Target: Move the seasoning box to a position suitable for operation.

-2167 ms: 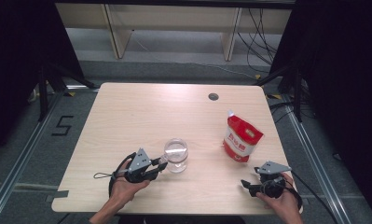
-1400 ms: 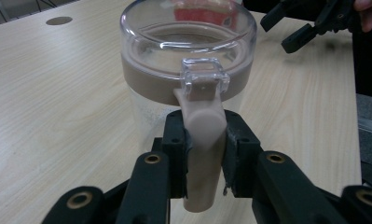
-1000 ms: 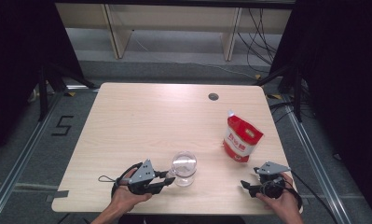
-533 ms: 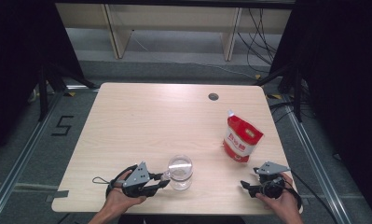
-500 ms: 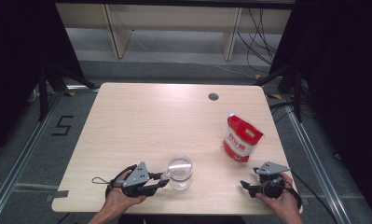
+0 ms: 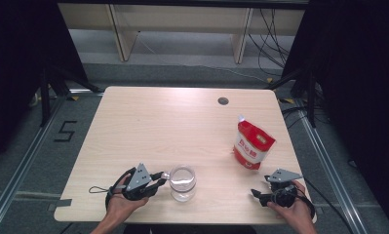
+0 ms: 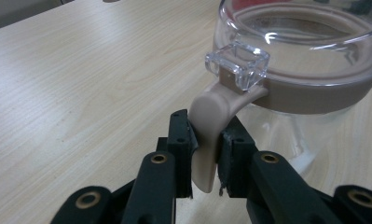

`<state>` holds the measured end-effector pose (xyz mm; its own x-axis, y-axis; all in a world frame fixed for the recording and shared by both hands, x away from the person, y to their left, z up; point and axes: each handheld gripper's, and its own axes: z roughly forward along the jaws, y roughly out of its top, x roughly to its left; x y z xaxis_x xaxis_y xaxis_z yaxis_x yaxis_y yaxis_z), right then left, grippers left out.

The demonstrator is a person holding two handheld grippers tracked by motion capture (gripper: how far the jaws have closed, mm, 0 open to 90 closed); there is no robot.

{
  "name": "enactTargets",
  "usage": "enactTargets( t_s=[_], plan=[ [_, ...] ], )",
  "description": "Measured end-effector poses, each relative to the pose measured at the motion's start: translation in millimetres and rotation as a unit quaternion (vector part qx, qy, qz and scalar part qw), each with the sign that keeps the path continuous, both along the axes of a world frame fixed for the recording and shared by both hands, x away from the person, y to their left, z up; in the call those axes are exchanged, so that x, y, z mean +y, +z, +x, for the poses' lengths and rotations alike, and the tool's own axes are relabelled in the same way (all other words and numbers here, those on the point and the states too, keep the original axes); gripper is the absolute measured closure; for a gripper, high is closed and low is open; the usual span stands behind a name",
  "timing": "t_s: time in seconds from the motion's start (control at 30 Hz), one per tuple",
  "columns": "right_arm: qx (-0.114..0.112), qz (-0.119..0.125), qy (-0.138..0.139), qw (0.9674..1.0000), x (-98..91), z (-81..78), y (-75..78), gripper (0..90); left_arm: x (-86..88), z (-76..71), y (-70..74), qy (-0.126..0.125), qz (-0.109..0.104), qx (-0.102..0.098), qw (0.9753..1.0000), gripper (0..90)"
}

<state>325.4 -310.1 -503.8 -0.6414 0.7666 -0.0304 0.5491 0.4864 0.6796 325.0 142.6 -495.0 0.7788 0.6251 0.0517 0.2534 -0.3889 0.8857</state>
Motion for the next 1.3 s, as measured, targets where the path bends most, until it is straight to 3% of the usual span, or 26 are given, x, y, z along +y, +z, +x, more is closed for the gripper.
enactTargets(
  t_s=[0.03, 0.07, 0.3, 0.33, 0.43, 1.0, 1.03, 1.1, 1.17, 1.3],
  plan=[
    [0.0, 0.0, 0.0, 1.0, 0.0, 0.0, 0.0, 25.5, 0.0, 0.0, 0.0, 0.0, 0.0, 0.0, 1.0, 76.6],
    [-0.001, -0.003, 0.004, 1.0, -0.3, 0.8, -0.1, 25.5, -4.0, -1.4, -1.3, 0.0, -0.014, 0.011, 0.9998, 76.6],
    [-0.007, -0.007, 0.014, 0.9999, -1.4, 2.3, -0.7, 25.4, -18.9, -2.3, -0.2, -0.024, -0.006, 0.007, 0.9997, 76.6],
    [-0.008, -0.005, 0.001, 1.0, -0.8, 0.2, 0.1, 25.4, -23.5, -2.7, -0.4, -0.027, -0.009, 0.012, 0.9995, 76.6],
    [-0.004, -0.004, -0.001, 1.0, -0.5, -0.3, -0.1, 25.4, -27.6, -3.0, -0.6, -0.032, -0.011, 0.012, 0.9994, 76.6],
    [-0.017, 0.0, 0.016, 0.9997, -3.4, 2.5, -1.4, 25.5, -32.4, -8.9, 0.9, -0.036, -0.013, 0.028, 0.9989, 75.7],
    [-0.01, 0.001, 0.017, 0.9998, -3.2, 2.0, -0.9, 25.4, -32.4, -8.9, 0.9, -0.036, -0.013, 0.028, 0.9989, 75.5],
    [-0.008, 0.001, 0.008, 0.9999, -3.2, -0.4, 0.0, 25.4, -31.2, -11.2, 1.8, -0.052, -0.005, 0.02, 0.9985, 75.2],
    [-0.011, 0.003, 0.009, 0.9999, -3.8, -1.0, 0.6, 25.4, -32.3, -14.7, 0.4, -0.046, -0.022, 0.035, 0.9981, 74.8],
    [-0.006, 0.007, 0.011, 0.9999, -3.3, -2.2, 1.2, 25.4, -30.9, -15.0, 1.0, -0.048, -0.018, 0.037, 0.998, 74.6]
  ],
)
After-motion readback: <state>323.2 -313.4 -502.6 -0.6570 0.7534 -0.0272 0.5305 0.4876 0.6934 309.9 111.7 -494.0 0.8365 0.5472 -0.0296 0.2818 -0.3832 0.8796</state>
